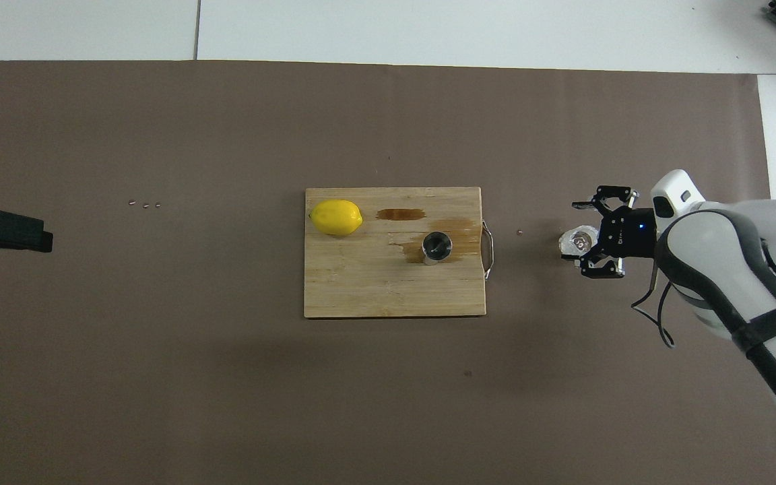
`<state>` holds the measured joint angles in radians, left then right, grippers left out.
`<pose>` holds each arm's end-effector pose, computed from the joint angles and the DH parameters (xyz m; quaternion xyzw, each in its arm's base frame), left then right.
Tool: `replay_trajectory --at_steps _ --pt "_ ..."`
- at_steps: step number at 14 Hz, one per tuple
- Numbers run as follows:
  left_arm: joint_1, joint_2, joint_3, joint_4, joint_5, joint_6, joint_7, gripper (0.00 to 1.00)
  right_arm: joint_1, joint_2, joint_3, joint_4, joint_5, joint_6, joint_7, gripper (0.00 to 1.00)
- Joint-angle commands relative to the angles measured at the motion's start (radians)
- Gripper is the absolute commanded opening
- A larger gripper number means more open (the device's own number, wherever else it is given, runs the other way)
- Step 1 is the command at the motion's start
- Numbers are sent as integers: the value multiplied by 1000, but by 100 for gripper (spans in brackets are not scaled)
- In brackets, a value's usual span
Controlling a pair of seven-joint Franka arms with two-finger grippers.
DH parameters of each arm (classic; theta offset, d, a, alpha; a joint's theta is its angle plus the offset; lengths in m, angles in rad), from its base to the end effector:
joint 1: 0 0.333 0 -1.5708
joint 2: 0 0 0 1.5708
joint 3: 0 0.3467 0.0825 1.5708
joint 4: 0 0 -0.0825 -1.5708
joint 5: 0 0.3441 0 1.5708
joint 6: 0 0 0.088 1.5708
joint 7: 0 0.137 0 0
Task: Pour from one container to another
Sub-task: 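Lower the white cup onto the table and open the right gripper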
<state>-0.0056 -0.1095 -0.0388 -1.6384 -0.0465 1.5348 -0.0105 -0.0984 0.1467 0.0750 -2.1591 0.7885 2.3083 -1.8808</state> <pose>0.4725 -0.0287 0.6471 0.9996 -0.0177 0.0023 0.0212 0.5401 0.0165 0.3674 -0.7587 -0.5834 -0.2361 0.1680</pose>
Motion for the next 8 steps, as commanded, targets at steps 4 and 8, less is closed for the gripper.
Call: replay_trajectory --at_steps 4,8 --pt "9 -30 -7 -35 17 21 7 100 6 -82 9 76 -214 -153 476 100" --pt "9 -30 -7 -35 17 21 7 100 23 -136 12 106 -372 -231 838 100"
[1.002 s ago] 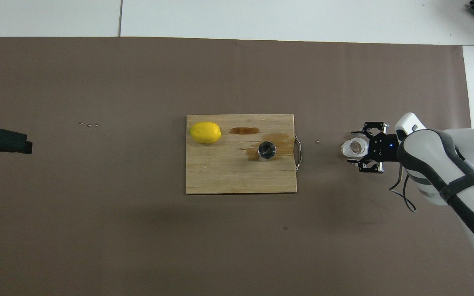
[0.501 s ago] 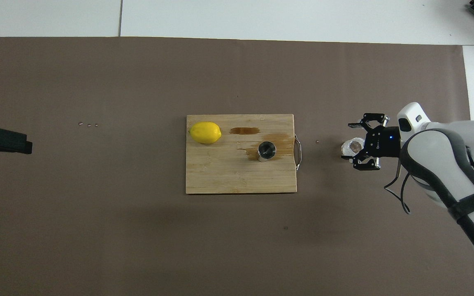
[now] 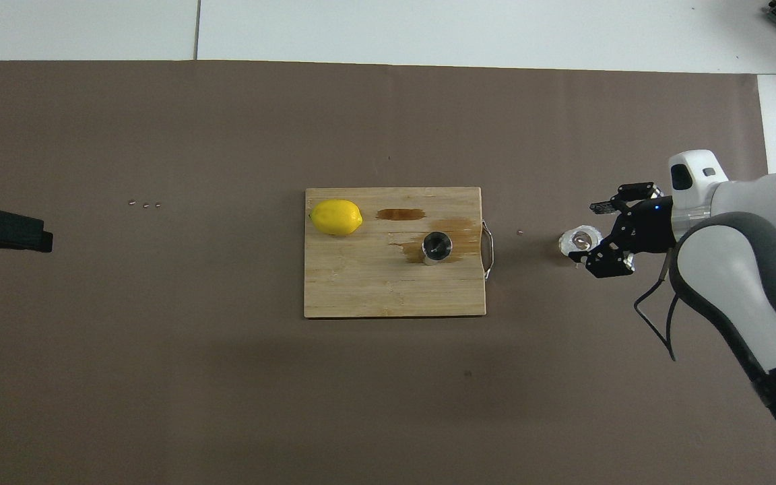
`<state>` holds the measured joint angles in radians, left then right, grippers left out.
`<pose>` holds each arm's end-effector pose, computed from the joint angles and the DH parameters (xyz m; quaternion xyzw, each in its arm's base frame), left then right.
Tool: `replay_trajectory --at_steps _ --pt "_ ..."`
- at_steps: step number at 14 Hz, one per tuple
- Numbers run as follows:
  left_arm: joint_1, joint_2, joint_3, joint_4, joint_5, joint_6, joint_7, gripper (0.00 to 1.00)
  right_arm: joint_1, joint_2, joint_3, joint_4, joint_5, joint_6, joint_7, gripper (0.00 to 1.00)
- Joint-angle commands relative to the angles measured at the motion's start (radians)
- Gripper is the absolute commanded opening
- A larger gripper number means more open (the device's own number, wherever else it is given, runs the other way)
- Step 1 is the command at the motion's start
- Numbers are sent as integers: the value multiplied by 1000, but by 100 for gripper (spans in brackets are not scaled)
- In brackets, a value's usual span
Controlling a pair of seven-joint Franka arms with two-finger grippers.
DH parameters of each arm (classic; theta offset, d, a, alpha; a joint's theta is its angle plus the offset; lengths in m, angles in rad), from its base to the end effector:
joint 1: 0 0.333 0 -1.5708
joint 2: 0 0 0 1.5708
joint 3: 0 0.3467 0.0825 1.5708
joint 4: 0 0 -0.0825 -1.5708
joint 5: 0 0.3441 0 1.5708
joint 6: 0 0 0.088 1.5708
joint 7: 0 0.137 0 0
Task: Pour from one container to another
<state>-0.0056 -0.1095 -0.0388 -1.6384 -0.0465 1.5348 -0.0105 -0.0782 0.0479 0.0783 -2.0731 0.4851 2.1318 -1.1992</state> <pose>0.4725 -0.0287 0.6471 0.9996 -0.0177 0.0023 0.0212 0.5291 0.0319 0.4367 -0.8726 -0.4430 -0.1204 0.1671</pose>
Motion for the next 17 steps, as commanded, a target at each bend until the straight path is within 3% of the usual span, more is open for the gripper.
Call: replay_trajectory --at_steps 1,4,9,13,17 --pt "10 -30 -7 -35 17 21 7 100 6 -54 9 50 -121 -100 265 100" --pt "9 -30 -7 -35 17 21 7 100 8 -68 9 158 -250 -237 524 100" --pt "9 -30 -7 -35 17 21 7 100 -11 -92 -6 240 -407 -325 849 100" --pt "9 -30 -7 -35 17 21 7 100 -63 -100 -11 283 -421 -375 1085 100" --pt "9 -30 -7 -35 17 21 7 100 -100 -108 -11 353 -490 -525 1106 100"
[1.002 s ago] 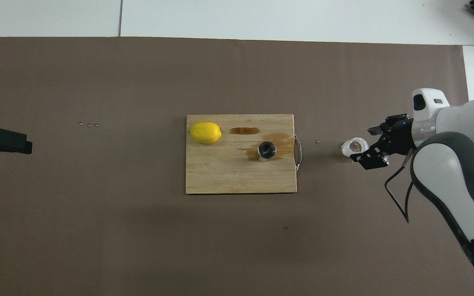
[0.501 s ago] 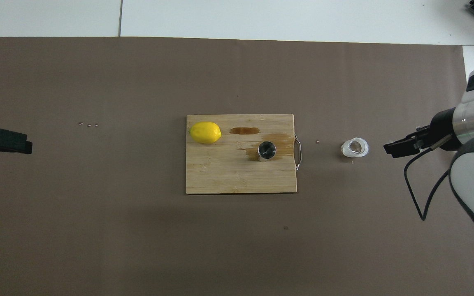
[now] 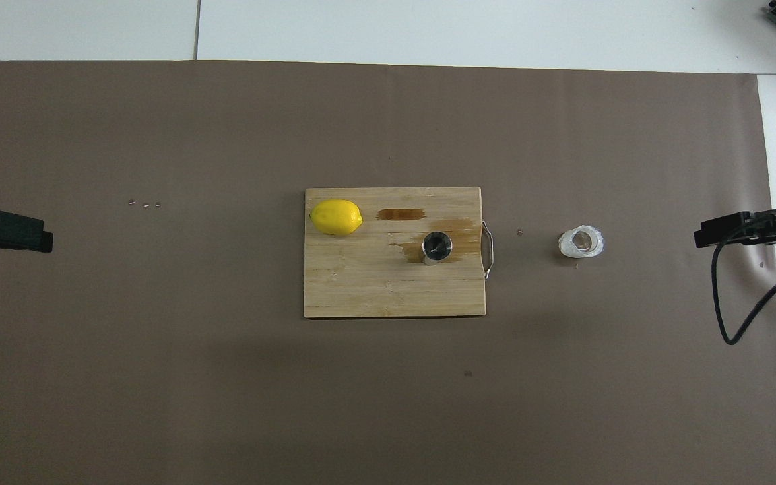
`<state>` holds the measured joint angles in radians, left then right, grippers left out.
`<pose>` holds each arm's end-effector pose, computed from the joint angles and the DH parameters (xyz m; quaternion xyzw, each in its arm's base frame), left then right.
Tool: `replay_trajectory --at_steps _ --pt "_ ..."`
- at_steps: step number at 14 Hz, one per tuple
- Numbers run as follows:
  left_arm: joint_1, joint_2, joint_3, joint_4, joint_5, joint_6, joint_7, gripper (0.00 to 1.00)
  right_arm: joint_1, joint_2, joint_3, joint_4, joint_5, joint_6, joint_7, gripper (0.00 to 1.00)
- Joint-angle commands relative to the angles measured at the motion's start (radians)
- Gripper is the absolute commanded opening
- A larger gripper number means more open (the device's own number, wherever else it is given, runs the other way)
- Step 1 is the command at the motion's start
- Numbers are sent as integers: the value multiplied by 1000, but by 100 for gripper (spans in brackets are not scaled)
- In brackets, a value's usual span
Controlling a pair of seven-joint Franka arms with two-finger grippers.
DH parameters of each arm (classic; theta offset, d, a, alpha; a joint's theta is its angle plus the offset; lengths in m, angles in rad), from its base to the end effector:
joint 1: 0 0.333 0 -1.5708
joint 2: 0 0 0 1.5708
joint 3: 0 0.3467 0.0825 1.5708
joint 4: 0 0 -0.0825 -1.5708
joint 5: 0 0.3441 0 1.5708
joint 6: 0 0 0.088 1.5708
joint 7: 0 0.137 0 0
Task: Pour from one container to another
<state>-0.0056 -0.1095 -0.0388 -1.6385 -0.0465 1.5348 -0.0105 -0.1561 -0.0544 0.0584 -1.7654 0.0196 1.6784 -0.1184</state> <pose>0.4725 -0.0287 0.6470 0.9996 -0.0177 0.0023 0.0212 0.4972 -0.0455 0.5775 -0.9998 -0.0091 0.0154 0.0099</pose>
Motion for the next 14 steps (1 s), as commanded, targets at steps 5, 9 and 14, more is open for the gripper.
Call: replay_trajectory --at_steps 5,9,14 --pt "9 -30 -7 -35 17 19 7 100 -51 -24 -3 63 46 -91 23 100" --pt "10 -30 -7 -35 17 21 7 100 28 -32 -75 66 91 -80 28 100" --pt "9 -30 -7 -35 17 21 7 100 144 -28 -210 64 91 -80 26 100"
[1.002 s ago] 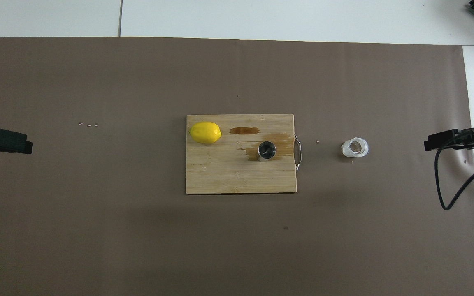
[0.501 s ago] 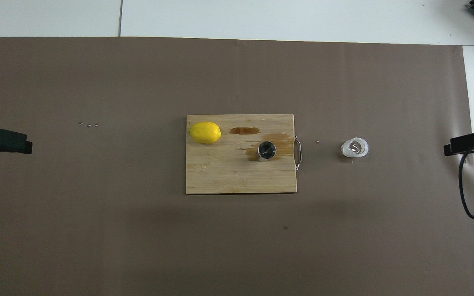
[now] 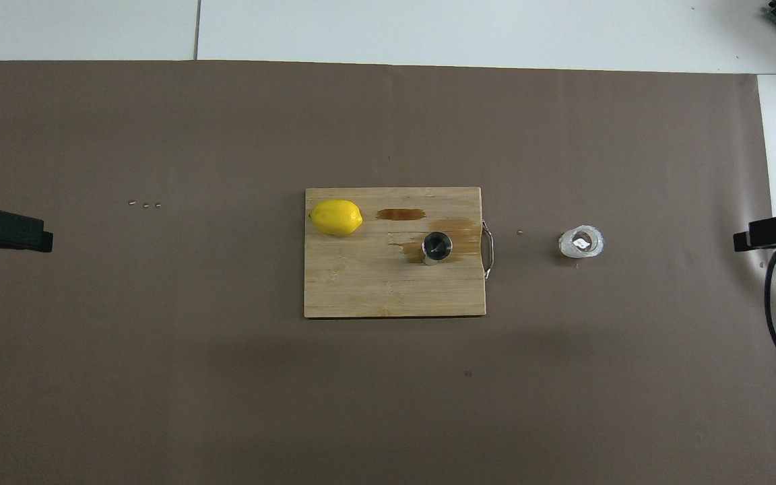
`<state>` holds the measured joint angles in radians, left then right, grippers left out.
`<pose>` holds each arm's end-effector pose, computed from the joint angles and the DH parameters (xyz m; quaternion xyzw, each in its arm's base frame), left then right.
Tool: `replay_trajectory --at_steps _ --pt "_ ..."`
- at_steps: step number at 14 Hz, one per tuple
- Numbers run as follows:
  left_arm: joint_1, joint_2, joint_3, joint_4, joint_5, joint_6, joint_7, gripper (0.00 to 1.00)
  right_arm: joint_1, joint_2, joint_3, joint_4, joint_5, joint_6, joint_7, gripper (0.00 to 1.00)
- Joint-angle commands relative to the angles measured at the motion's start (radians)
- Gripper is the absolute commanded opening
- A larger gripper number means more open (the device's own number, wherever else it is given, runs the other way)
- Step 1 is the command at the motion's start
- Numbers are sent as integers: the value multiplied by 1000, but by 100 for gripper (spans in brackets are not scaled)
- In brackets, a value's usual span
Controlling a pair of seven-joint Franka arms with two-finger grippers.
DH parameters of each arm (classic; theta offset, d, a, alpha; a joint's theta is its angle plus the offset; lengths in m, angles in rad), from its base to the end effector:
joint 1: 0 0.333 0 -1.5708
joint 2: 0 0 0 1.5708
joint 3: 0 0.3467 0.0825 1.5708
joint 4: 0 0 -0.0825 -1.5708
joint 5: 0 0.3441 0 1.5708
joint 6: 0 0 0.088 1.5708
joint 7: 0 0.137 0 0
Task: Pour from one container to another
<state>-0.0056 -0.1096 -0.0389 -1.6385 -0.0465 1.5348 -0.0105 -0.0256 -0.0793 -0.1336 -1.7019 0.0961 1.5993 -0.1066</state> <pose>0.4724 -0.0288 0.6471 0.9996 -0.0178 0.0023 0.0212 0.4831 -0.0673 0.6111 -0.9981 0.0279 0.0048 0.0544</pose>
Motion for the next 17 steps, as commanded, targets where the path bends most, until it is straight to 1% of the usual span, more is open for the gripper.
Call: replay_trajectory --at_steps 1,4,5,6,9,12,17 --pt "10 -30 -7 -35 17 21 7 100 16 -2 -20 1 14 -1 15 100" --pt "9 -30 -7 -35 17 21 7 100 26 12 -34 4 14 -2 16 100" --pt "10 -30 -7 -35 17 19 7 100 60 13 -64 5 13 -1 18 100" --pt "9 -30 -6 -35 17 21 7 100 75 12 -73 4 13 -1 19 100" --pt "9 -30 -6 -35 17 21 7 100 67 7 -61 4 14 -1 21 100" --pt "9 -30 -7 -35 17 21 7 100 26 6 -34 2 14 -1 19 100" --pt "10 -30 -7 -35 17 21 7 100 24 3 -23 2 14 -2 15 100"
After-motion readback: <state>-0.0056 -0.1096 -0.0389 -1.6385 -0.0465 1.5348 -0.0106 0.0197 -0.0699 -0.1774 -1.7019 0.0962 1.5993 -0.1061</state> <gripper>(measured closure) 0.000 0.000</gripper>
